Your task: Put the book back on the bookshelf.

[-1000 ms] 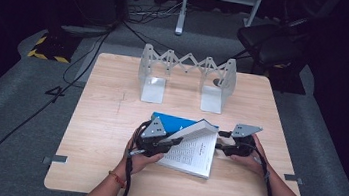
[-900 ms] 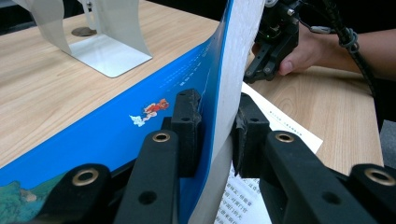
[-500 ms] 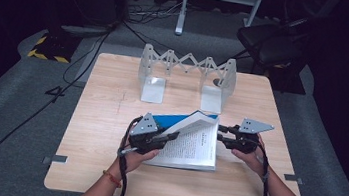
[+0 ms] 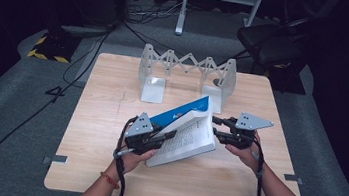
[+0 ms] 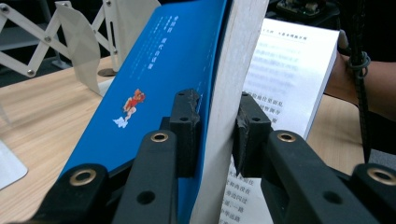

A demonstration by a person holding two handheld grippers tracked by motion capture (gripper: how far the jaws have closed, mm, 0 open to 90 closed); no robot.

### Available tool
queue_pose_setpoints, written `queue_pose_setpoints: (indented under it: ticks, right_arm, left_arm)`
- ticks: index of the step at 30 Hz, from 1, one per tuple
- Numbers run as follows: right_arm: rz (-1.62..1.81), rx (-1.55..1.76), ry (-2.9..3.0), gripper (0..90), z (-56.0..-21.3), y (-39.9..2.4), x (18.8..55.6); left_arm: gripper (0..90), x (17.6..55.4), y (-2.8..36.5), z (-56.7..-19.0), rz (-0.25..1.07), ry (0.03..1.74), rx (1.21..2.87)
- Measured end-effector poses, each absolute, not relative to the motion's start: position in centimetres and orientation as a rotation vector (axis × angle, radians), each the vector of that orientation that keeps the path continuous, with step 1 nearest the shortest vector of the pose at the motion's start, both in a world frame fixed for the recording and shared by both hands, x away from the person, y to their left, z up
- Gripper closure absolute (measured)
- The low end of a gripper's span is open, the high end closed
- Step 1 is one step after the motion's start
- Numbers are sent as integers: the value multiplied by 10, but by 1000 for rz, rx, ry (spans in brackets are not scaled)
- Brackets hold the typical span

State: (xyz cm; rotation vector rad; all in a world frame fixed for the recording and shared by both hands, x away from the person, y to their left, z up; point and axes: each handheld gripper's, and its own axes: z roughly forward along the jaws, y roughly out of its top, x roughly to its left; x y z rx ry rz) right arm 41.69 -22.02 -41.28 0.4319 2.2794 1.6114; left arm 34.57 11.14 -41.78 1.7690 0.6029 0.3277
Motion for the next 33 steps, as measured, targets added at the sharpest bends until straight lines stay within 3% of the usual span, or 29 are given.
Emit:
queue_pose_setpoints:
  ticks: [8,12,17,20,23,33]
  right_arm:
    - [1589,406,2254,573,-402,-199,413]
    - [1591,387,2260,565,-399,-187,412]
    - [1601,377,2259,557,-399,-177,411]
    - [1632,387,2255,557,-399,-174,412]
    - [1642,403,2255,579,-400,-175,415]
    - [1627,414,2246,593,-398,-196,418]
  left_arm:
    - [707,335,127,-419,353,668,1754]
    - [594,325,130,-421,414,730,1788]
    - [534,319,129,-428,436,725,1859]
    - [589,319,125,-431,452,700,1881]
    - [683,327,131,-434,369,685,1845]
    - [693,350,108,-439,252,637,1797]
